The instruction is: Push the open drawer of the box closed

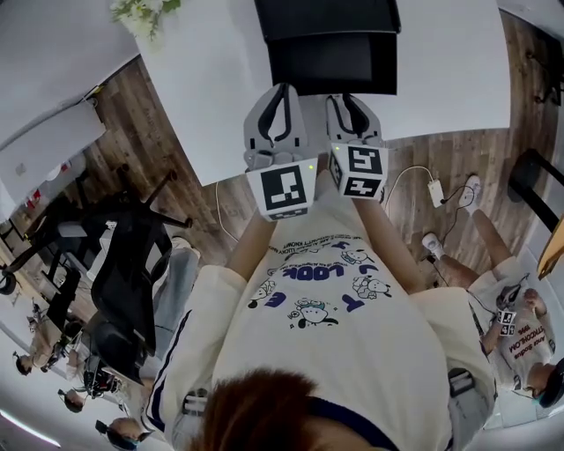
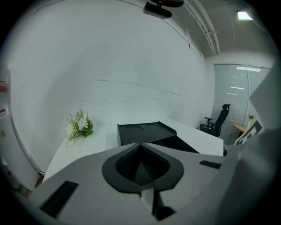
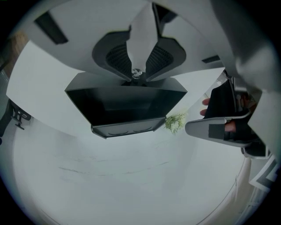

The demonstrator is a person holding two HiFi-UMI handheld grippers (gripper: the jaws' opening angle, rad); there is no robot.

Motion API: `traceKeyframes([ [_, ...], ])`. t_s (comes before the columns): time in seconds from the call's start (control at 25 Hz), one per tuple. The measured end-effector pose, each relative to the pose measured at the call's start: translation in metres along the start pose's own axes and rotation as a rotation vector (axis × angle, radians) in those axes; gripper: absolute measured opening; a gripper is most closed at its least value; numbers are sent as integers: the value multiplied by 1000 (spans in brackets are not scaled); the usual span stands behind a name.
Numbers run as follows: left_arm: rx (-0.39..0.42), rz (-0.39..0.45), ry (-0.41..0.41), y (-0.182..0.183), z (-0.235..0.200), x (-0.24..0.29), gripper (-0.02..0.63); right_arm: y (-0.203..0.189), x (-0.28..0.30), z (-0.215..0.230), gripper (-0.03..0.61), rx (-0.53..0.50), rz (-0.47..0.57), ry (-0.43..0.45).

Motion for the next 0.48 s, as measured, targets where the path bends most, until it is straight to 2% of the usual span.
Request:
traceKeyframes([
  [0.36,-9,-25,-4,-6,-7,8,17,-11,10,4,115,25,-49,-18],
  [0.48,-9,-30,-4,-8,-9,8,17,-13,11,6,92,34,-39,-29],
])
Point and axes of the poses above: the fingertips, and each gripper's own axes: x forward along the fingers, z to its right, y out of its top, the point moved 8 cm from there along -x, backward along the fingers, and after that the axes turned 8 degrees about x, right-handed, at the moved point
